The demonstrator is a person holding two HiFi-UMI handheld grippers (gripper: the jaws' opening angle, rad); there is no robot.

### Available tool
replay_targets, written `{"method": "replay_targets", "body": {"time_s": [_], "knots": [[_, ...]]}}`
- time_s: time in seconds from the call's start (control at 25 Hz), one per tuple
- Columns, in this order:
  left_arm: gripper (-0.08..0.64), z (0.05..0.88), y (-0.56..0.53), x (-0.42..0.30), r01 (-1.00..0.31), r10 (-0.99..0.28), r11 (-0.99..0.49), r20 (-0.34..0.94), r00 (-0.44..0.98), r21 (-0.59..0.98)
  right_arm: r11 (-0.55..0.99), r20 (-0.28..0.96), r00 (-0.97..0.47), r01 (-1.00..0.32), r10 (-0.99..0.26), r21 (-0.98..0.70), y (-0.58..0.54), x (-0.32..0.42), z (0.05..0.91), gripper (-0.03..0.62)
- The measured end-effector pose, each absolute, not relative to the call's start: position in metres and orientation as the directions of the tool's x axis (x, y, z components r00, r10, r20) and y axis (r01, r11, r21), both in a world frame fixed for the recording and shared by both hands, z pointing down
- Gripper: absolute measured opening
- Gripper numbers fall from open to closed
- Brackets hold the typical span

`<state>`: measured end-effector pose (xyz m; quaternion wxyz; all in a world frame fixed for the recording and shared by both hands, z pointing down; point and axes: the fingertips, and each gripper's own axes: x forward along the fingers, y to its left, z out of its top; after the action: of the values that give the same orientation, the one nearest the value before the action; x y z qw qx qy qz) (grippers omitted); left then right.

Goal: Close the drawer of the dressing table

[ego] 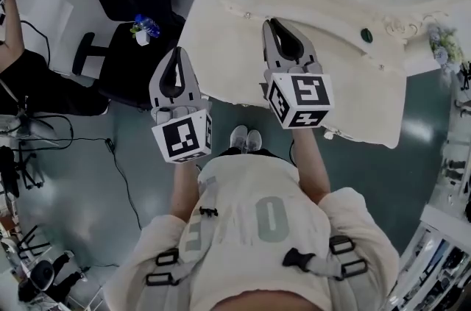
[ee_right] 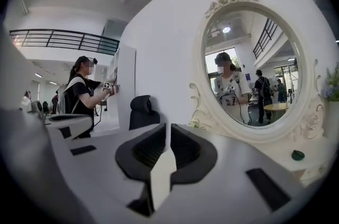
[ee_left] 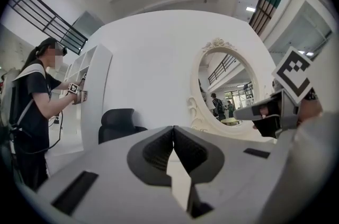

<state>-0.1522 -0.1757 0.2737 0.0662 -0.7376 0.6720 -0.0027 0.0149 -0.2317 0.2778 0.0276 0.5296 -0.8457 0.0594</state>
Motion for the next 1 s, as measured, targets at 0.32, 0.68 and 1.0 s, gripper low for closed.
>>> {"method": "replay_targets", "body": {"time_s": [0.32, 0.68, 1.0], "knots": [[0.020, 0.246, -0.165, -0.134, -0.987, -0.978, -0.138, -0.148, 0.149, -0.085, 0.394, -0.003, -0.395, -0.918, -0.919, -0.042, -0.188, 0.041, 0.257, 0.008], [0.020, 0.237, -0.166, -0.122, -0.982, -0.969, -0.164, -0.170, 0.177, -0.091, 0.361, 0.027, -0.363, -0.931, -0.932, -0.042, -0.175, 0.059, 0.272, 0.008], [0.020, 0.239, -0.165, -0.120, -0.982, -0.972, -0.161, -0.155, 0.175, -0.093, 0.381, 0.011, -0.382, -0.922, -0.924, -0.070, -0.177, 0.057, 0.267, 0.008]]}}
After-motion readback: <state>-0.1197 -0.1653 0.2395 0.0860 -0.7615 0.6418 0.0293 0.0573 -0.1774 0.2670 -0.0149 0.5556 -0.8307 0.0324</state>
